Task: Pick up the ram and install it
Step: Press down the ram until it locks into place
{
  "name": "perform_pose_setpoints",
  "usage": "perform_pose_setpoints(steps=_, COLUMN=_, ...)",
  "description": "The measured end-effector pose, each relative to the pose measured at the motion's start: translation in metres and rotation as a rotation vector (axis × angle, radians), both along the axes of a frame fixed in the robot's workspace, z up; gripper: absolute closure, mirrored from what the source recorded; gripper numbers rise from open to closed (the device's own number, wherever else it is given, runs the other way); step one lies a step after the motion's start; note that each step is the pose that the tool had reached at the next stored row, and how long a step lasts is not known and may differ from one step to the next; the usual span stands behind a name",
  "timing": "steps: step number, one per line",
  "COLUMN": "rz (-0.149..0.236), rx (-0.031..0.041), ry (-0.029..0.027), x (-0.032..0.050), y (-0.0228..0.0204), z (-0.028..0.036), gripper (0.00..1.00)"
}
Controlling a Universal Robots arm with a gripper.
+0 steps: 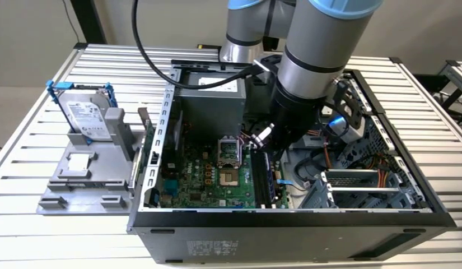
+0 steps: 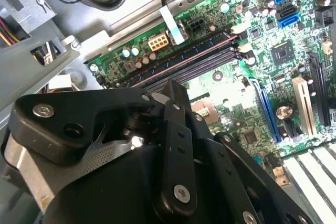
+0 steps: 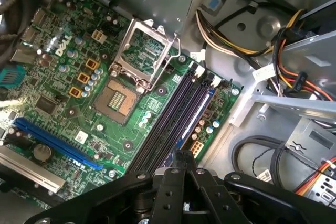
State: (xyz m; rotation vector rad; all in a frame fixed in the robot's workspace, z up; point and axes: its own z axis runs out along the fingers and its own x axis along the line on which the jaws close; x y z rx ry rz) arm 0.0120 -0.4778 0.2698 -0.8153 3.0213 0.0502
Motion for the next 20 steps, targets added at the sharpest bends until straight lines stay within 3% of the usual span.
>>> perform_pose_setpoints(steps=7, rz=0.078, rx=-0.0001, ry=0.0000, x=0.0000, y=0.0001, z=0.0000, gripper=1.00)
perform_pose_setpoints(steps=16, rz=0.209, rx=-0.0001, ry=-0.0009, x=0.0000, y=0.0001, z=0.0003, gripper=1.00)
perform_pose_setpoints(steps=20, rz=0.258, rx=-0.0004, ry=-0.0040, x=0.0001, y=0.0001, z=0.0005, gripper=1.00)
